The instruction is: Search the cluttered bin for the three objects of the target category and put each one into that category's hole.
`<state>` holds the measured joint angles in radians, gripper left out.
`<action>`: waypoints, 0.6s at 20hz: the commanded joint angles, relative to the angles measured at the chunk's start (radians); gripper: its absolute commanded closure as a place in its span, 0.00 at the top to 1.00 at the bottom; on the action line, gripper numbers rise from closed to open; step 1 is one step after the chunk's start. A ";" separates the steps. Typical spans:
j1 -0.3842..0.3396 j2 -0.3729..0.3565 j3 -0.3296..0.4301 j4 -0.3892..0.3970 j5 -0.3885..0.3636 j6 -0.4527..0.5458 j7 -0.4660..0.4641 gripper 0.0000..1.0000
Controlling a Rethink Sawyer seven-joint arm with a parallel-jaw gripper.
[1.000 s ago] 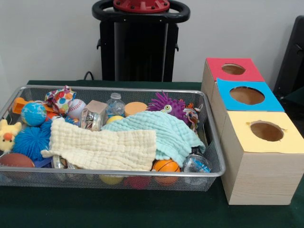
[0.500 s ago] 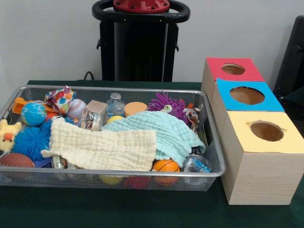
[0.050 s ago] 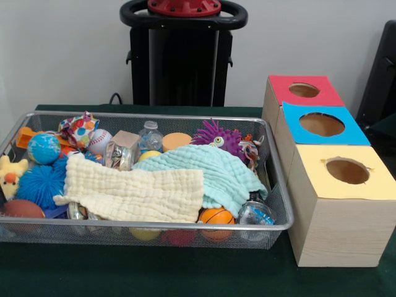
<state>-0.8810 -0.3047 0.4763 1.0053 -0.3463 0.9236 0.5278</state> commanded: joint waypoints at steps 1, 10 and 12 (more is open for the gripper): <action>0.040 0.018 -0.076 -0.002 0.051 -0.113 0.400 1.00; 0.119 0.000 -0.137 0.036 0.100 -0.177 0.581 1.00; 0.139 0.007 -0.150 0.032 0.117 -0.181 0.615 1.00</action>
<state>-0.7901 -0.3024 0.3868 1.0051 -0.2744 0.7973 0.7610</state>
